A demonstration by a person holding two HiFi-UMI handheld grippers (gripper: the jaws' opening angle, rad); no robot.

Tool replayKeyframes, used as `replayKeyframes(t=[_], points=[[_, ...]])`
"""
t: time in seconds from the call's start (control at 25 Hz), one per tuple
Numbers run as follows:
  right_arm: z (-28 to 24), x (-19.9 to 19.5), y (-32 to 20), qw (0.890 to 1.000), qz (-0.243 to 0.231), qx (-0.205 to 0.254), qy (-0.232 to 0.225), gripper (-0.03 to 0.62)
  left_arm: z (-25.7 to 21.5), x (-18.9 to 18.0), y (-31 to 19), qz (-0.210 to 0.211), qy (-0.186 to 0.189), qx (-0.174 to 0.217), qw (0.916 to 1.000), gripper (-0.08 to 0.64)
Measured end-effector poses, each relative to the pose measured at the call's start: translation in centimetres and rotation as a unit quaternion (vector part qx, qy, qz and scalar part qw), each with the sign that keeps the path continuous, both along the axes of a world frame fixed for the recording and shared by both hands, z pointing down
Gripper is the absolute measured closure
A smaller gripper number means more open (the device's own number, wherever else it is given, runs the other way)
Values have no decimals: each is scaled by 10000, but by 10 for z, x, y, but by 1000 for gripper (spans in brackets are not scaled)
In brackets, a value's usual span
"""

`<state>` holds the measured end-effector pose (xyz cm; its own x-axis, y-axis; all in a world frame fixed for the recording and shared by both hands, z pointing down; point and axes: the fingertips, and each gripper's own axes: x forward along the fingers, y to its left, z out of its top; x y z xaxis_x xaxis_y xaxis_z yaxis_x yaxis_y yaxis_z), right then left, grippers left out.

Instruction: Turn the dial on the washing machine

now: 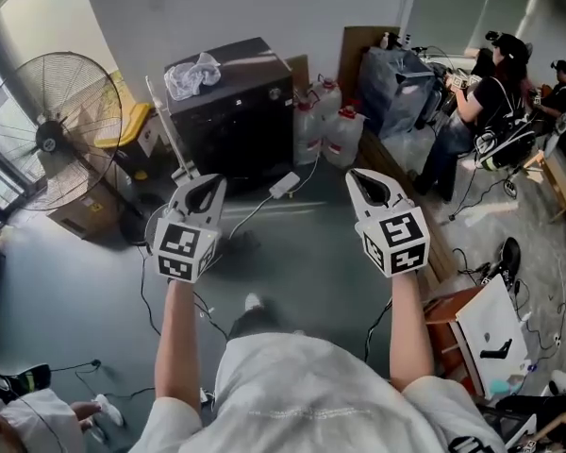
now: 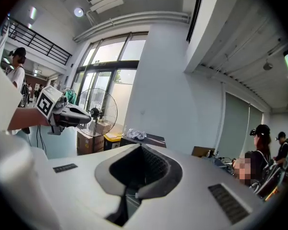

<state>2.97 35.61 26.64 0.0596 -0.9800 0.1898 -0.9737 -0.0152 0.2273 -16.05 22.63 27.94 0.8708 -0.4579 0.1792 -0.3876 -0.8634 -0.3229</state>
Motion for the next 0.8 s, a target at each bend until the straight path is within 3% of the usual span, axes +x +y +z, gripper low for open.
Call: replayKeyframes(t=[0.32,0.48,0.8], points=[[3,38,-58,9995,171,267,1,578,26,30,-49,13,-170,-50,9998,548],[12,60,-109,9997,144,205,25,578,37,47,-114,-168,-133,-136,9997,548],[17,105,-241,9996,248,-61,-129,578,30,98,-242,33,-254,-51,9997,548]])
